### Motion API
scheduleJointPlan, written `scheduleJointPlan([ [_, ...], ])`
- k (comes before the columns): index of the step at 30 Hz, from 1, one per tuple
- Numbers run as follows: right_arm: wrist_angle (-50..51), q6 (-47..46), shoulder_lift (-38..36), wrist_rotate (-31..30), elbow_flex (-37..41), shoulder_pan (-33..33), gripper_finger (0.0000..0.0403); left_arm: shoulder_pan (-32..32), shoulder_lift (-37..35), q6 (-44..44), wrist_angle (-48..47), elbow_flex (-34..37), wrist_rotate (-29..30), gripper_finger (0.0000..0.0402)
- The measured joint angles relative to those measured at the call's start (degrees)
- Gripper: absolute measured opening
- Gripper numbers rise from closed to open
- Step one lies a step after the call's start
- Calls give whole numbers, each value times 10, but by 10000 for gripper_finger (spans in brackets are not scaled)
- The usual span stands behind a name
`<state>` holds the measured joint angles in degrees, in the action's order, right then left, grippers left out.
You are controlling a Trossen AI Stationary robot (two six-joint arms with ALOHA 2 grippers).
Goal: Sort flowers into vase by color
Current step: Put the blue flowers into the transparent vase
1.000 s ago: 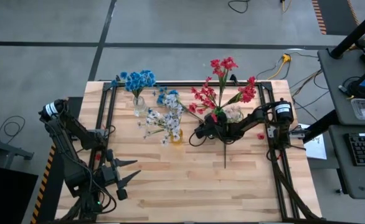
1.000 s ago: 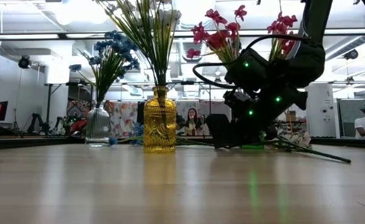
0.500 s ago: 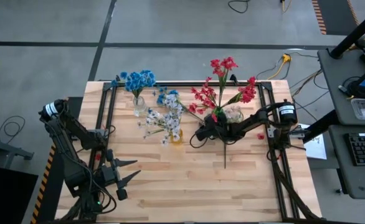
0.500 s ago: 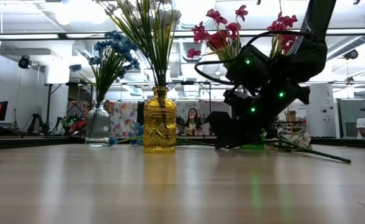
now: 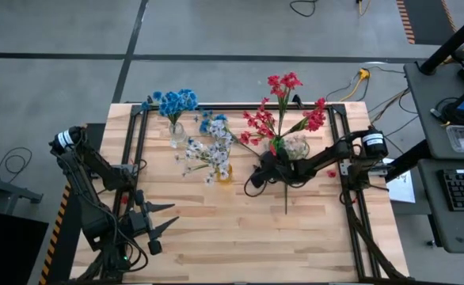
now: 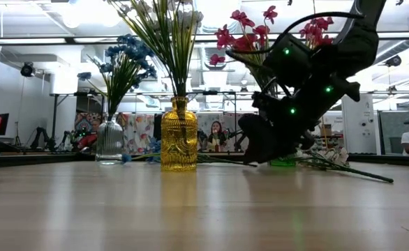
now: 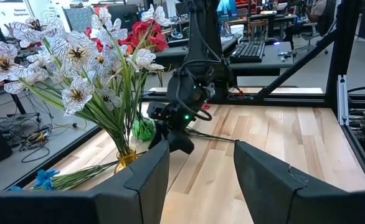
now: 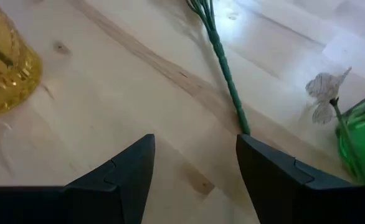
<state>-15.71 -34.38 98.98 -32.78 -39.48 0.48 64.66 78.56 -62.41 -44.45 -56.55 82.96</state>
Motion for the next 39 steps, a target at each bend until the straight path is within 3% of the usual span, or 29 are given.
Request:
scheduleJointPlan([
  [22,-166,227,20,-16,-1,-33,219,0,0,0,4,0,-18,166],
  [34,-275,199,113,-128,-4,-34,219,0,0,0,8,0,-27,166],
  [39,-274,172,123,-122,-3,-36,219,0,0,4,8,0,-27,166],
])
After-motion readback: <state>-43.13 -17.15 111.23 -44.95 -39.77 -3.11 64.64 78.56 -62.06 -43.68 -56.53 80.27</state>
